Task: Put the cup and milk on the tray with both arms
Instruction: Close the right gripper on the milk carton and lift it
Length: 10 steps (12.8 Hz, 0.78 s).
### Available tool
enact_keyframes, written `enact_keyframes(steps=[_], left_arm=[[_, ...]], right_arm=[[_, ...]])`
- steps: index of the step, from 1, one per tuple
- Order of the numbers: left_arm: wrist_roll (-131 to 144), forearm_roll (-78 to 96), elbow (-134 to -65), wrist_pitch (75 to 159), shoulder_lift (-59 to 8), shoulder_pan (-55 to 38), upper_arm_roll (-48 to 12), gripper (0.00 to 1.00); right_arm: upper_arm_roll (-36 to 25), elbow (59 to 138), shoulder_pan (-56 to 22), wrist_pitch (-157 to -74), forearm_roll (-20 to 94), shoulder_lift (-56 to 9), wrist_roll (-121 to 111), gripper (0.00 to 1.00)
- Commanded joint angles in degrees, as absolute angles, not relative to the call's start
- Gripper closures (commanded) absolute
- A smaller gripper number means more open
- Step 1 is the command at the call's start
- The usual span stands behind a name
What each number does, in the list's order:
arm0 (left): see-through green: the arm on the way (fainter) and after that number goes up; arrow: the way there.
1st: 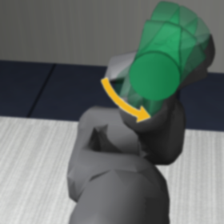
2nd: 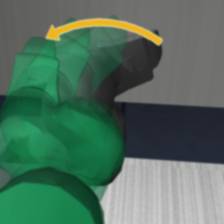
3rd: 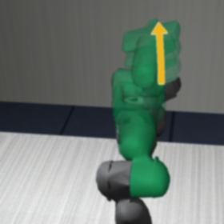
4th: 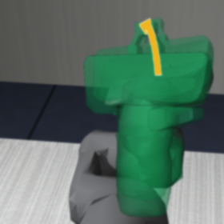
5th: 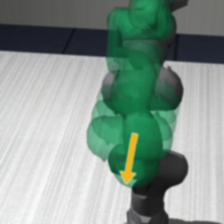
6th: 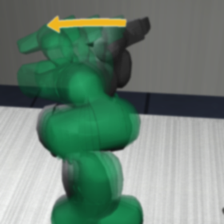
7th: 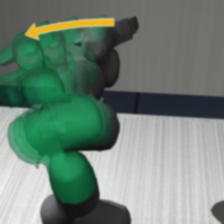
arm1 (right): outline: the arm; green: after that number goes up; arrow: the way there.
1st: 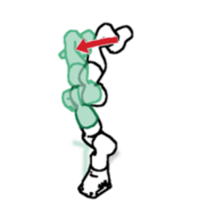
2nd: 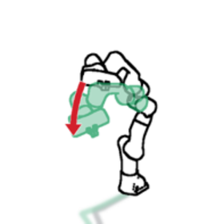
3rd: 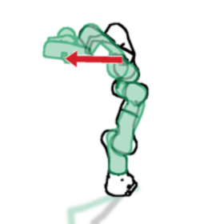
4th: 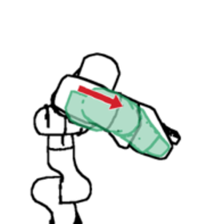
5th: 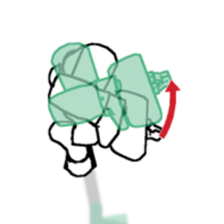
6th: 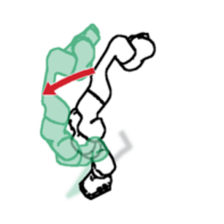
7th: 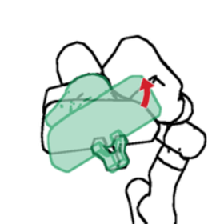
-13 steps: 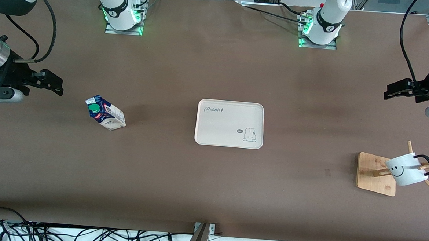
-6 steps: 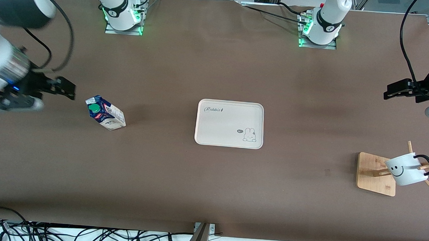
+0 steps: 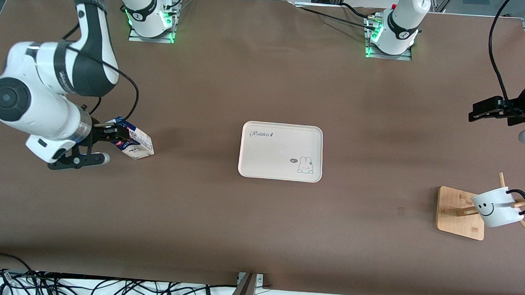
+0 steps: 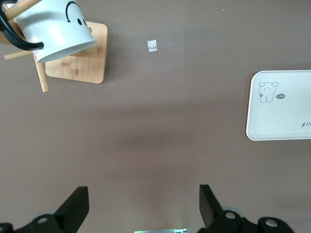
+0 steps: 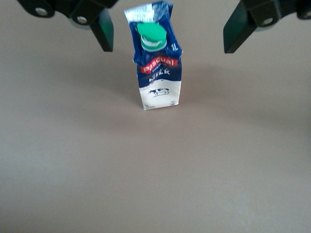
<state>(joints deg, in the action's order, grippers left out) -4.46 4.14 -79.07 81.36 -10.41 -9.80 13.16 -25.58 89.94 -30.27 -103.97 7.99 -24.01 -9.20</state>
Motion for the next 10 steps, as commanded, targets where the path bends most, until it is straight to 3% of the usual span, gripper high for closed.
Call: enact_keyframes(steps=[1, 6, 10], left_arm=[[-4.2, 3.3, -78.1, 83.1, -10.8, -10.3, 12.9, 0.00], [-4.4, 3.5, -78.7, 83.0, -11.1, -10.3, 12.8, 0.00], [-3.9, 3.4, -78.6, 84.6, -11.1, -10.2, 12.2, 0.00]], right_arm=[[-25.7, 97.0, -30.1, -108.3, 9.5, -21.6, -11.5, 0.00], [-25.8, 101.6, -30.1, -108.5, 9.5, -21.1, -12.5, 0.00], [-26.1, 105.7, -30.1, -108.6, 9.5, -19.7, -12.6, 0.14]])
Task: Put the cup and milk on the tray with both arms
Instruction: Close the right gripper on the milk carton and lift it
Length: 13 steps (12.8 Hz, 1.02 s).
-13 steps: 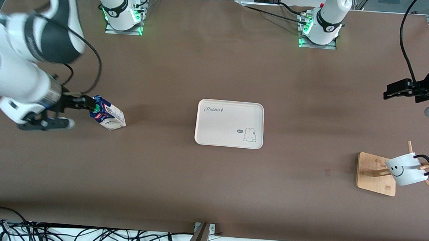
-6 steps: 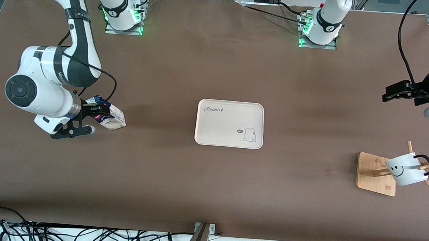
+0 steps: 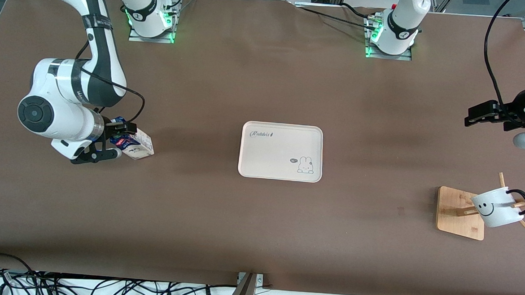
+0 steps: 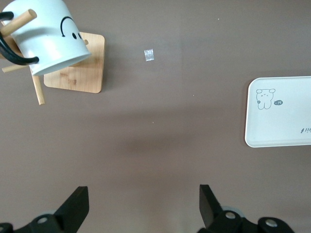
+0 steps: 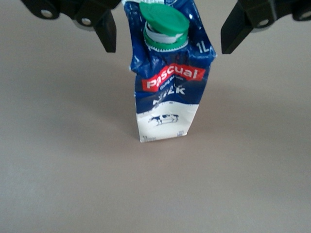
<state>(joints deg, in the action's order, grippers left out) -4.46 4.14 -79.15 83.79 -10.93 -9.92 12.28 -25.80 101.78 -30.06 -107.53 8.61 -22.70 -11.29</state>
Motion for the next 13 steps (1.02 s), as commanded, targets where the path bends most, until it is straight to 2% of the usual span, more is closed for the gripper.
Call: enact_keyframes(steps=[1, 3, 4, 7, 10, 13], left_arm=[[-3.8, 3.4, -78.6, 85.2, -11.1, -9.8, 12.3, 0.00], [-3.8, 3.4, -78.7, 86.7, -11.0, -9.3, 12.2, 0.00], [-3.8, 3.3, -78.7, 86.9, -11.0, -9.1, 12.0, 0.00], [-3.7, 2.6, -78.7, 87.6, -10.9, -5.0, 7.8, 0.00], [-3.0, -2.3, -78.7, 87.5, -10.2, -7.7, 7.0, 0.00], [-2.6, -1.5, -79.2, 87.6, -9.7, -7.8, 6.9, 0.00]], right_arm=[[-26.2, 106.6, -30.1, -109.1, 9.5, -19.1, -12.6, 0.25], [-26.2, 106.8, -30.1, -108.5, 9.5, -18.9, -12.6, 0.50], [-26.2, 106.3, -30.1, -108.3, 9.5, -18.9, -12.6, 0.55], [-25.7, 99.2, -30.9, -103.4, 10.2, -19.5, -8.5, 0.58], [-25.5, 88.3, -36.6, -95.5, 17.6, -22.5, 2.9, 0.57], [-25.5, 78.0, -46.2, -96.1, 25.6, -31.1, 18.0, 0.57]])
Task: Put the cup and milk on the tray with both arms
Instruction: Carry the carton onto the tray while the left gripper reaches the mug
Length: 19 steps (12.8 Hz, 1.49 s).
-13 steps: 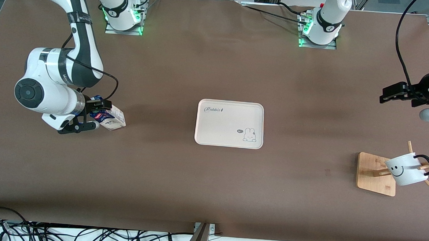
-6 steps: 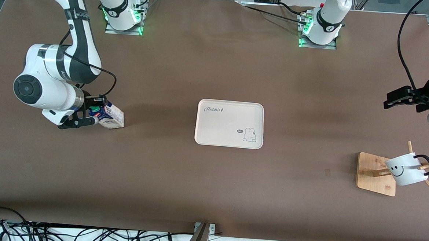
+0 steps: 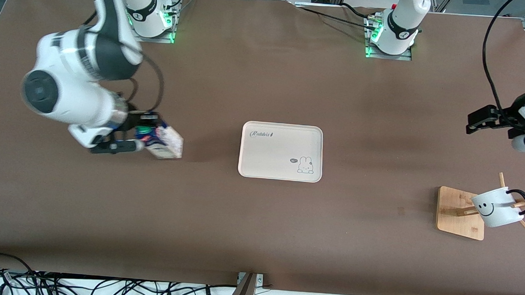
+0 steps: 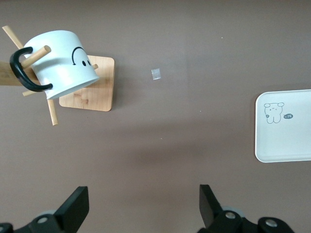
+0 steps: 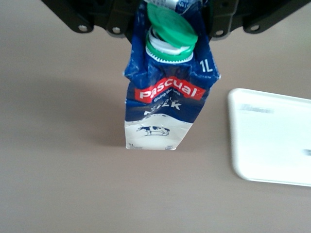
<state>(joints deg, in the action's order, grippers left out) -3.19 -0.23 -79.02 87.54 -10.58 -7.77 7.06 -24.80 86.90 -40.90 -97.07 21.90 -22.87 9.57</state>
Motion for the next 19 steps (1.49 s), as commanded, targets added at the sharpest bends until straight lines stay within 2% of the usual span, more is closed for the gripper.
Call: enact_keyframes(steps=[1, 3, 4, 11, 14, 15, 16, 17, 19], left_arm=[[-2.6, -1.4, -79.3, 87.6, -9.7, -7.9, 6.9, 0.00], [-0.5, -1.5, -79.1, 87.4, -9.9, -8.0, 7.0, 0.00], [0.0, -1.8, -78.4, 87.5, -10.7, -8.2, 7.1, 0.00], [-0.1, -1.5, -80.3, 87.2, -11.5, -8.4, 6.4, 0.00], [-0.1, 1.8, -81.9, 90.0, -12.6, -8.4, 6.4, 0.00], [-0.3, 1.3, -82.3, 91.7, -13.2, -8.5, 6.4, 0.00], [-0.3, 1.3, -82.4, 92.4, -13.8, -8.9, 6.4, 0.00], [-0.1, 1.3, -82.4, 93.0, -14.7, -9.0, 6.4, 0.00], [-0.9, 1.9, -83.7, 99.7, -16.2, -8.6, 6.5, 0.00]], right_arm=[[-25.4, 73.5, -48.8, -96.6, 26.7, -34.6, 23.2, 0.57], [-25.4, 66.1, -51.8, -98.3, 29.2, -40.4, 30.8, 0.57], [-25.4, 65.2, -52.7, -99.7, 29.8, -41.6, 32.5, 0.57], [-25.4, 65.5, -55.7, -104.1, 29.7, -45.9, 34.9, 0.57], [-25.4, 65.6, -55.9, -104.1, 29.7, -47.2, 35.2, 0.54], [-25.4, 65.7, -55.9, -104.1, 29.6, -47.2, 35.2, 0.44], [-25.4, 65.7, -55.9, -104.1, 29.6, -47.2, 35.2, 0.14], [-25.5, 65.7, -55.8, -104.1, 29.4, -47.0, 35.0, 0.00], [-26.6, 65.1, -55.5, -104.0, 29.3, -45.9, 34.9, 0.00]])
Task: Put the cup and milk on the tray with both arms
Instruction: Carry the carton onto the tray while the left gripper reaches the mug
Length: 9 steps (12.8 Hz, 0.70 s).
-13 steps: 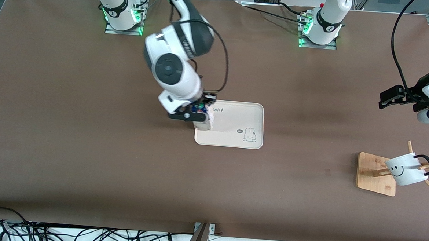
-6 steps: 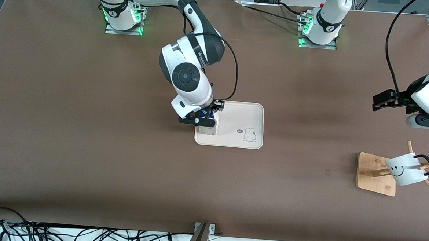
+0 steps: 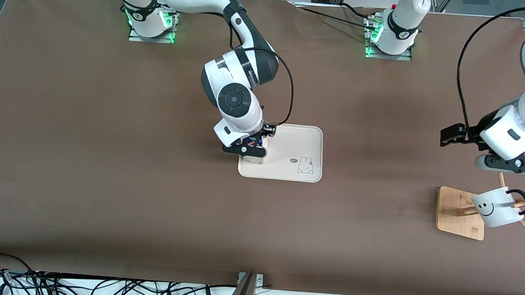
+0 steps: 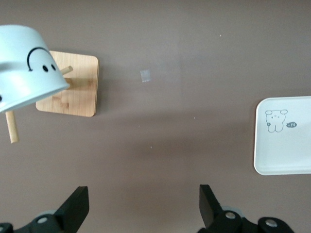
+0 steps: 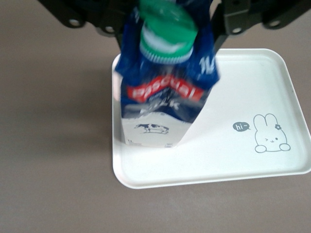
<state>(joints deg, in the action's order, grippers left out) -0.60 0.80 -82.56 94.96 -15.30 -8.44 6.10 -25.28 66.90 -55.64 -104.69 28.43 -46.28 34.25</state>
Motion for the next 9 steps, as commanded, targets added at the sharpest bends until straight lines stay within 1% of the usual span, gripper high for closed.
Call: enact_keyframes(steps=[1, 3, 6, 7, 9], left_arm=[[-1.0, 1.7, -85.3, 105.8, -17.0, -8.5, 6.5, 0.00], [-1.1, 1.1, -89.6, 118.1, -17.2, -8.8, 6.3, 0.00], [-0.9, 4.2, -97.0, 137.5, -16.7, -8.1, 6.2, 0.00], [-0.9, 8.0, -99.2, 141.6, -16.4, -8.0, 6.2, 0.00], [-0.9, 11.1, -102.2, 142.0, -14.4, -7.3, 6.3, 0.00]], right_arm=[[-27.8, 65.1, -55.5, -103.8, 29.3, -45.0, 35.0, 0.00], [-30.2, 65.0, -55.8, -103.2, 29.2, -43.4, 34.9, 0.00], [-34.5, 65.1, -55.5, -101.8, 29.0, -38.2, 34.0, 0.00], [-36.8, 65.1, -55.5, -99.9, 29.0, -36.4, 33.7, 0.00], [-41.9, 65.1, -55.5, -94.7, 29.0, -33.8, 29.4, 0.00]])
